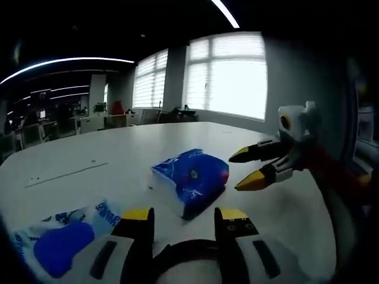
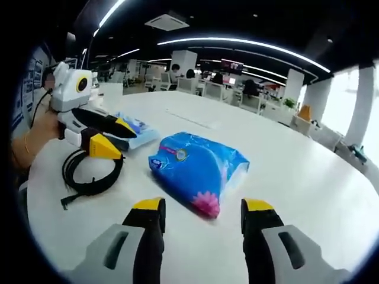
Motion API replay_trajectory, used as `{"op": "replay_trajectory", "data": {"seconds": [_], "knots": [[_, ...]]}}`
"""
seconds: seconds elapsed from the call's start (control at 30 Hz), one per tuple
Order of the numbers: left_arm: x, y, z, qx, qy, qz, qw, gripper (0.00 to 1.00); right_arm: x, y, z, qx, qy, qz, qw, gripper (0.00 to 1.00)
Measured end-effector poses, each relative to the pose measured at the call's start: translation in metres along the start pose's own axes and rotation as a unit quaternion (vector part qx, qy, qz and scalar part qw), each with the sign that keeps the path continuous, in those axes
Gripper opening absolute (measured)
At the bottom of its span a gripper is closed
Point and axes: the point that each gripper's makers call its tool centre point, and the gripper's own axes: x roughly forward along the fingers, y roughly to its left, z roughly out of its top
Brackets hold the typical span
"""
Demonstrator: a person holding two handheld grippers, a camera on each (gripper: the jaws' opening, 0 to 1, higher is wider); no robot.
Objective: Arrange the tabletop items into an orderly group along one side of the table until the central work area is clear of visible clutter.
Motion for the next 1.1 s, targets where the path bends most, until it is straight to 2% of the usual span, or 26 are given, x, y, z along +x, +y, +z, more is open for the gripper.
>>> {"op": "replay_trajectory", "data": {"seconds": [0.27,0.73,1.1], "knots": [[0.014,-0.002,0.0,0.003,0.005,-0.003,1.0,0.4,0.006,-0.002,-0.001,-0.003,0.0,0.005,1.0,0.47],[0.031,0.003,0.012,-0.008,-0.004,0.008,0.9999,0.4,0.014,-0.01,0.004,0.006,-0.014,0.007,0.9999,0.39],[0.043,-0.003,0.011,-0.036,0.015,0.006,0.9992,0.36,0.015,-0.011,0.005,0.016,-0.023,0.013,0.9995,0.24]]}}
